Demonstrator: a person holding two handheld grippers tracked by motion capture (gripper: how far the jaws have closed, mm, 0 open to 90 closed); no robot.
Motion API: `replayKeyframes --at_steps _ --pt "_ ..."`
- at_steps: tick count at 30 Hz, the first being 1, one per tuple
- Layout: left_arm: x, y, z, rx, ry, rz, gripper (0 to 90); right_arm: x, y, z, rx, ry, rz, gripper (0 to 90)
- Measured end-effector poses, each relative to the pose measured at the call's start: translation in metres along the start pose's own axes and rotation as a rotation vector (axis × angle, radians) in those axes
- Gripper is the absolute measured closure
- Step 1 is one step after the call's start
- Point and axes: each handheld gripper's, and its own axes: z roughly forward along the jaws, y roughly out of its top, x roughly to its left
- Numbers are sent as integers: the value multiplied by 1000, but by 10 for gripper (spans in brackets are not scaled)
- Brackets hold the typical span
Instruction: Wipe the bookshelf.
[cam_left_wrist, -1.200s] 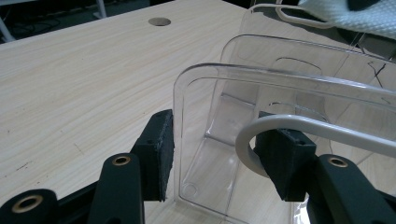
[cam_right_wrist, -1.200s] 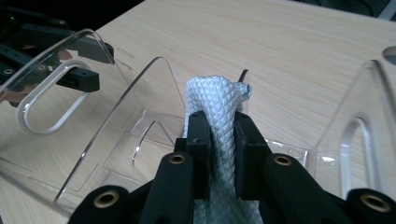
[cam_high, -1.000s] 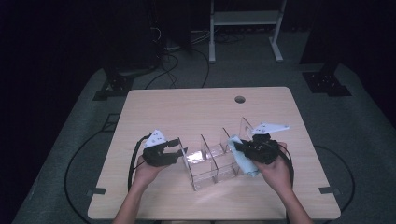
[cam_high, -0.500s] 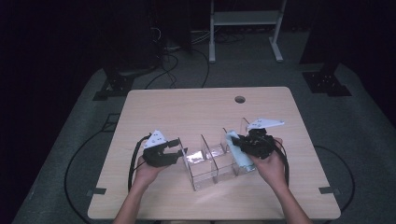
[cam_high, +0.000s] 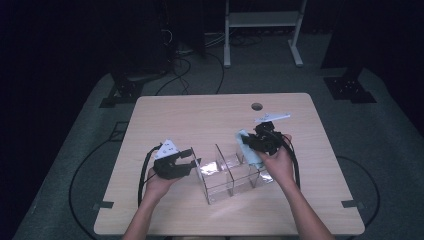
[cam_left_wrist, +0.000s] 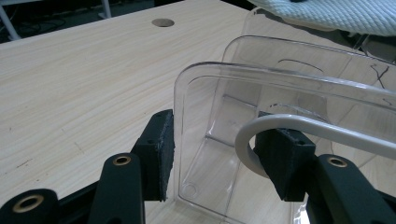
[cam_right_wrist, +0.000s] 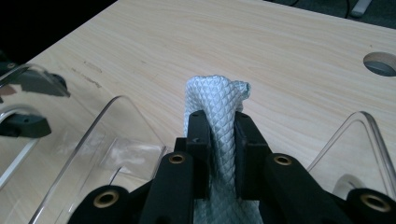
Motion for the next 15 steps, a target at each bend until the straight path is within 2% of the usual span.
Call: replayKeyframes --at_steps 4,7,11,15 --pt "0 0 0 -1 -1 -2 485 4 -3 -3 17 1 -11 786" --pt "-1 0 0 -1 2 4 485 1 5 8 22 -7 0 784" --pt "-1 0 0 -1 7 5 483 -3 17 23 48 -19 39 781" --pt "-2 0 1 -1 -1 2 484 -4 14 17 52 -3 49 781"
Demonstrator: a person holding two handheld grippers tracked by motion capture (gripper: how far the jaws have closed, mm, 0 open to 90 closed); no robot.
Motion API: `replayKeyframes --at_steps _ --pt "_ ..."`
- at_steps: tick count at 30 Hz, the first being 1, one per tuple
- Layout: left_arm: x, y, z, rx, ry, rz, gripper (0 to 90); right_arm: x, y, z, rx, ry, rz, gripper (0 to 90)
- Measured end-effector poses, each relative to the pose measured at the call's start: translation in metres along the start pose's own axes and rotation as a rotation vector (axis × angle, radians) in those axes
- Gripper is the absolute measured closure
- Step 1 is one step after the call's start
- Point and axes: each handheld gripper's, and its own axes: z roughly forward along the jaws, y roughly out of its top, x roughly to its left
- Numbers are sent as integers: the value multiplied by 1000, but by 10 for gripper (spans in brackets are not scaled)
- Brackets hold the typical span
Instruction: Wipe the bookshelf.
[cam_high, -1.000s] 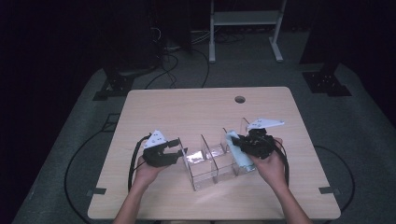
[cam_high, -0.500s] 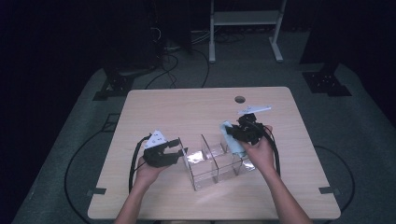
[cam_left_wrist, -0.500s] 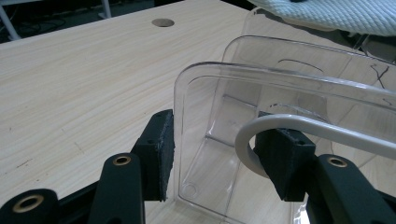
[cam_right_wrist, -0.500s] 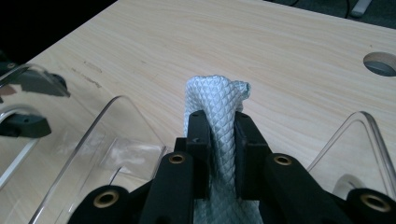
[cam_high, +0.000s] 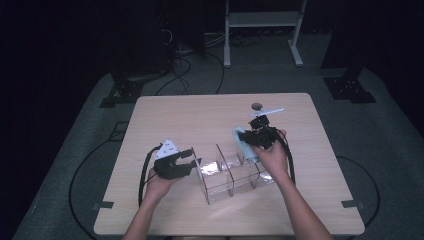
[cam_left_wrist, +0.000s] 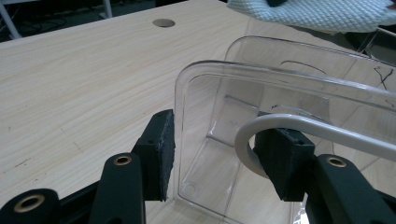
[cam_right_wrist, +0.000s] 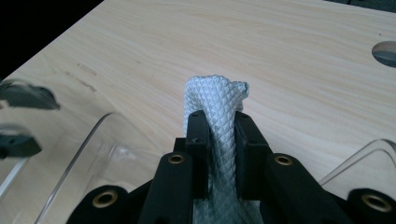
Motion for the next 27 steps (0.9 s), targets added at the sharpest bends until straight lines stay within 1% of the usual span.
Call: replayKeyframes --at_steps 3,7,8,10,12,14,15,18,19,21,22,26,27 --pt "0 0 1 -2 1 -6 485 3 -12 -14 -14 14 -13 781" --pt "0 0 1 0 3 -4 485 8 -33 -38 -33 33 -44 781" --pt "0 0 1 1 6 -5 485 10 -39 -44 -41 41 -39 782" --pt "-1 1 1 2 10 -5 484 14 -50 -55 -57 47 -48 783" --pt "-1 0 1 3 11 -1 482 18 -62 -63 -72 51 -61 783" --pt "-1 1 1 2 13 -6 481 22 -73 -70 -86 59 -60 783" --pt "-1 1 1 2 15 -5 482 25 -77 -73 -87 54 -65 783" --pt "-2 0 1 2 15 -4 482 28 -86 -75 -92 22 -91 783" --pt "-1 1 1 3 15 -4 484 27 -87 -73 -94 19 -89 784" --pt "-2 0 1 2 14 -3 484 22 -84 -71 -92 33 -68 784" --pt "-2 1 1 1 15 0 484 21 -83 -69 -94 34 -68 784" --pt "-3 1 2 -6 16 -1 481 15 -76 -63 -96 22 -54 784" --pt "-4 1 2 -2 20 5 479 12 -74 -61 -97 21 -52 784"
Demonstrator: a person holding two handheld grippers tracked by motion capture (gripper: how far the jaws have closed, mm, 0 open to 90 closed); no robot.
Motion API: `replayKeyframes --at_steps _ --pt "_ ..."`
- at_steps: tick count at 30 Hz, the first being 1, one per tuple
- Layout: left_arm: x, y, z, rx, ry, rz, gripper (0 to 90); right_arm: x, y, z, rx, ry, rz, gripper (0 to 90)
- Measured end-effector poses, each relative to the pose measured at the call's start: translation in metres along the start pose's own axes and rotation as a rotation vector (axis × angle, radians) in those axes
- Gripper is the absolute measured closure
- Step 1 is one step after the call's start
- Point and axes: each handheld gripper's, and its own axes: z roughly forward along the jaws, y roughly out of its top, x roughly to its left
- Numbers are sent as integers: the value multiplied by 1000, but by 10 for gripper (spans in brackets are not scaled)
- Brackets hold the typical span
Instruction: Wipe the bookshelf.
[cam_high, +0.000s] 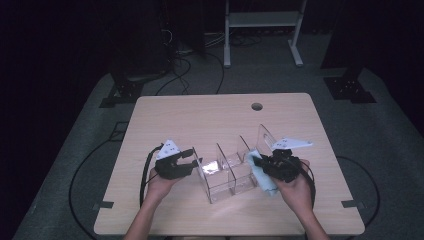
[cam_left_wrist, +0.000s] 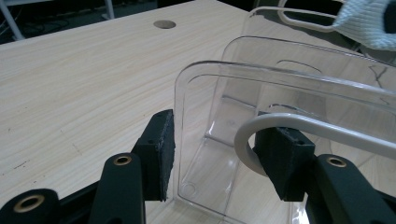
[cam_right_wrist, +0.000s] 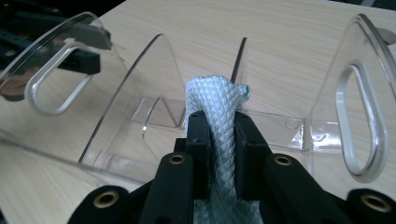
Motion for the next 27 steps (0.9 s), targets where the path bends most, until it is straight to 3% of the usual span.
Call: replayKeyframes --at_steps 7,10,18,23,27 --pt "-3 1 1 0 11 1 463 -15 12 9 5 -13 18 784" --pt "-3 1 1 -1 12 -1 463 -5 9 3 -18 1 -3 785" --pt "-3 1 1 -4 16 -3 463 31 -2 -4 -33 153 -36 784" --pt "-4 1 0 1 14 9 464 41 0 14 6 147 -76 784" --pt "-3 1 1 -6 17 -3 463 39 10 27 -2 143 -67 784"
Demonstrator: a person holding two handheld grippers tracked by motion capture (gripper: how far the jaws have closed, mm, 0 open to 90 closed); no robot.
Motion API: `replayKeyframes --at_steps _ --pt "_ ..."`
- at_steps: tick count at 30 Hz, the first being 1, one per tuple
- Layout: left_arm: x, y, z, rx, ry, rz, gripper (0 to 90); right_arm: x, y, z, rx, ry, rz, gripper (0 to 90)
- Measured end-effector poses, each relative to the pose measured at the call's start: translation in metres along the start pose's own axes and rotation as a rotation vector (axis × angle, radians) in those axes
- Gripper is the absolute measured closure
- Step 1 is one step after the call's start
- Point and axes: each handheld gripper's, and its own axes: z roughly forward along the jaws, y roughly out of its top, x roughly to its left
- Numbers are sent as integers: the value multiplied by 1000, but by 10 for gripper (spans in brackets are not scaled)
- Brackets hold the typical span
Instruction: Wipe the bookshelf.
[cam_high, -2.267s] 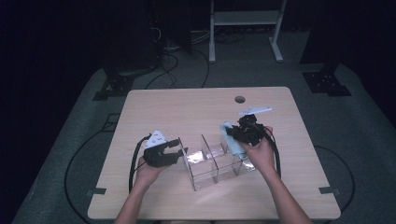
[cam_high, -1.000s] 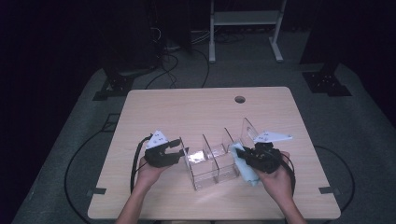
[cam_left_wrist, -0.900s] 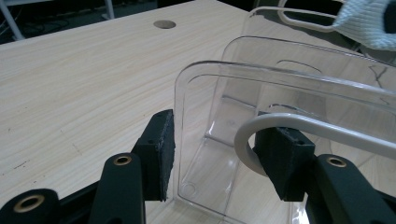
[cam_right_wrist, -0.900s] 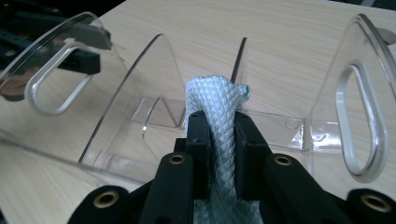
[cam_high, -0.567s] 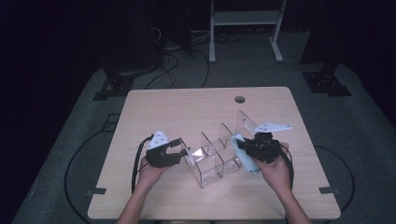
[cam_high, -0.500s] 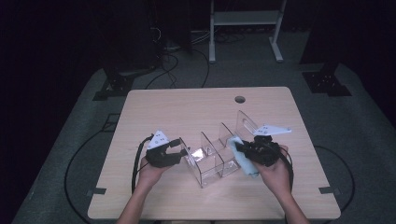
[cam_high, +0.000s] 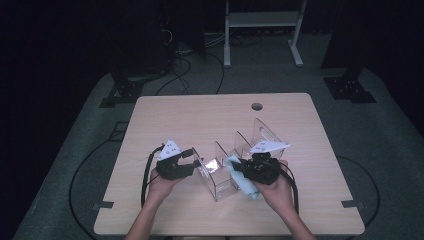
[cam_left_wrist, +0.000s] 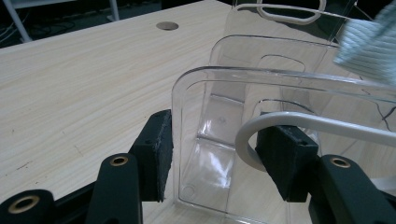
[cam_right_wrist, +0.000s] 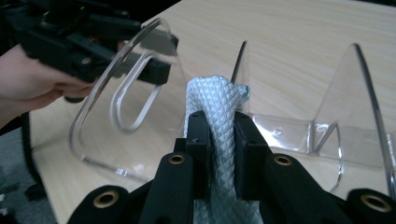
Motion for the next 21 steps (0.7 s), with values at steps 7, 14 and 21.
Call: replayKeyframes --at_steps 7,14,21 --pt "0 0 0 1 1 0 461 3 -1 -3 4 -20 -16 784" --pt "-1 0 0 4 3 12 462 3 -2 -2 6 -21 -10 784" --pt "0 0 0 0 1 6 462 -4 12 11 2 -22 2 783"
